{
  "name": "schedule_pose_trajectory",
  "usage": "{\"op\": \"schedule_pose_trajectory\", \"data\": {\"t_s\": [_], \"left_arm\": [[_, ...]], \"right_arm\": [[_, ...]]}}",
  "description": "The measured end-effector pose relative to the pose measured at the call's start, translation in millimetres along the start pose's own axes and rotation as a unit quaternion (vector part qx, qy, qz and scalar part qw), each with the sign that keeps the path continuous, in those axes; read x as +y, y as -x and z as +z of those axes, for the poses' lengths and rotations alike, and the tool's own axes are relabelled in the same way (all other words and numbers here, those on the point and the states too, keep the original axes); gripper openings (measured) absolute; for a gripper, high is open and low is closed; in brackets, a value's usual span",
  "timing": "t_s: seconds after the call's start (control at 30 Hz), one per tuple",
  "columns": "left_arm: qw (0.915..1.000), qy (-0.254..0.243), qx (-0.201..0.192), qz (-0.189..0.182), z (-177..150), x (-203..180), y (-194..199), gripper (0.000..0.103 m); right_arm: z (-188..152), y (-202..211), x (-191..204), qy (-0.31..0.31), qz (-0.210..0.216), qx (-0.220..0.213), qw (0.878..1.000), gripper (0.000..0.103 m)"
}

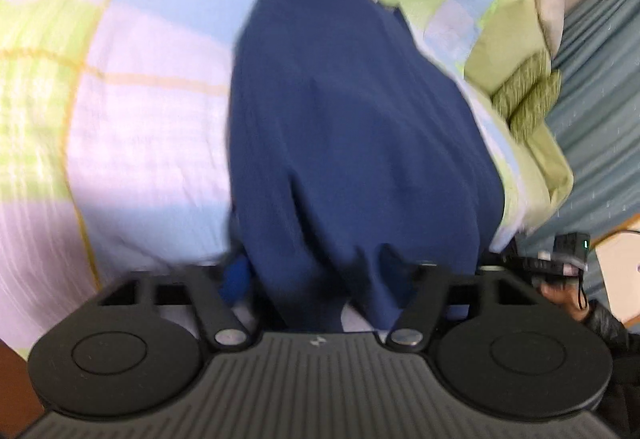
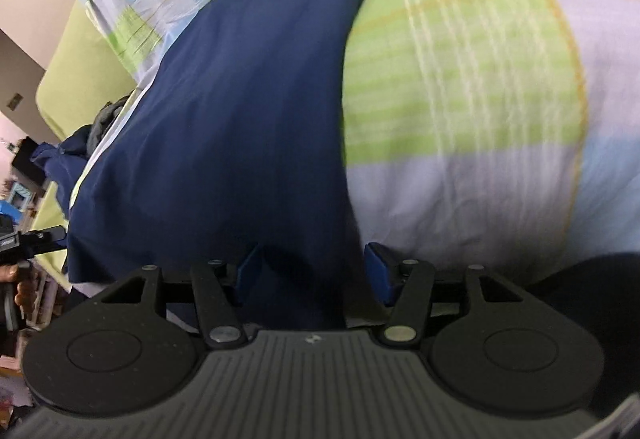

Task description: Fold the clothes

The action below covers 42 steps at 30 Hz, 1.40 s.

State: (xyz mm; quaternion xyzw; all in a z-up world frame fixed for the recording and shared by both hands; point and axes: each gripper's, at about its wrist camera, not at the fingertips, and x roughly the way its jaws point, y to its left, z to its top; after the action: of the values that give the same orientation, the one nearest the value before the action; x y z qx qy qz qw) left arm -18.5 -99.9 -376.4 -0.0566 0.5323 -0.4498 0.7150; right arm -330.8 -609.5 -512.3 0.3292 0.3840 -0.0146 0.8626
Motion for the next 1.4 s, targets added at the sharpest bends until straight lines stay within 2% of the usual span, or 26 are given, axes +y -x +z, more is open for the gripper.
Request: {"op": "schedule_pose_trajectory", "data": {"t_s": [0.07, 0.1, 0.27, 0.3, 0.33, 0.5, 0.63, 0.73, 0.83, 0.93, 1.0, 1.07, 1.13, 1.17, 1.23, 1.27, 1.33, 1.4], "left_arm": [[1.0000, -0.003, -0.002, -0.006, -1, -1, -3, 0.026], [0.9999, -0.004, -0.006, -0.009, 0, -2, -2, 0.017], [0.9997, -0.021, -0.008, -0.012, 0, -6, 1, 0.005], [0.9995, -0.025, -0.008, -0.013, -1, -6, 3, 0.004], [0.9995, -0.029, -0.008, -0.014, 0, -9, 4, 0.004], [0.9961, -0.038, -0.039, -0.070, 6, -25, 23, 0.003], [0.9906, -0.055, -0.053, -0.113, 9, -55, 34, 0.002], [0.9884, -0.065, -0.045, -0.129, 0, -70, 30, 0.003], [0.9916, -0.062, -0.025, -0.111, -11, -71, 12, 0.003], [0.9964, -0.034, -0.002, -0.077, -29, -56, -3, 0.004], [0.9974, -0.018, 0.005, -0.069, -38, -45, 0, 0.006], [0.9983, -0.032, 0.006, -0.049, -38, -44, 13, 0.008], [0.9983, -0.053, -0.001, -0.024, -29, -45, 27, 0.008], [0.9981, -0.058, -0.005, -0.018, -25, -45, 31, 0.008], [0.9965, -0.078, -0.028, 0.002, 2, -46, 39, 0.009], [0.9955, -0.086, -0.039, 0.008, 17, -45, 39, 0.012], [0.9928, -0.101, -0.061, 0.022, 48, -45, 40, 0.034], [0.9890, -0.124, -0.074, 0.029, 89, -48, 23, 0.041]], "right_arm": [[0, -6, 2, 0.009, 0.005, 0.006, 1.000, 0.054], [0, -7, 2, 0.008, 0.012, 0.006, 1.000, 0.054], [0, -23, -3, -0.016, 0.037, 0.028, 0.999, 0.054], [0, -24, -2, -0.013, 0.050, 0.031, 0.998, 0.033], [0, -23, 0, -0.011, 0.059, 0.030, 0.998, 0.006], [5, 6, 12, -0.013, 0.068, 0.027, 0.997, 0.005], [35, 82, 33, 0.001, 0.103, 0.009, 0.995, 0.003], [56, 143, 55, 0.045, 0.090, -0.005, 0.995, 0.002], [58, 158, 59, 0.068, 0.061, -0.002, 0.996, 0.002], [43, 144, 49, 0.056, 0.035, 0.010, 0.998, 0.002], [25, 124, 36, 0.044, 0.007, 0.029, 0.999, 0.003], [12, 112, 24, 0.022, -0.011, 0.040, 0.999, 0.006], [10, 120, 16, 0.018, -0.064, 0.013, 0.998, 0.007], [13, 124, 13, 0.018, -0.072, 0.005, 0.997, 0.008], [30, 134, 14, 0.029, -0.087, -0.034, 0.995, 0.020], [44, 136, 20, 0.040, -0.085, -0.055, 0.994, 0.023], [66, 132, 26, 0.061, -0.071, -0.074, 0.993, 0.027], [106, 115, 37, 0.103, -0.048, -0.082, 0.990, 0.027]]}}
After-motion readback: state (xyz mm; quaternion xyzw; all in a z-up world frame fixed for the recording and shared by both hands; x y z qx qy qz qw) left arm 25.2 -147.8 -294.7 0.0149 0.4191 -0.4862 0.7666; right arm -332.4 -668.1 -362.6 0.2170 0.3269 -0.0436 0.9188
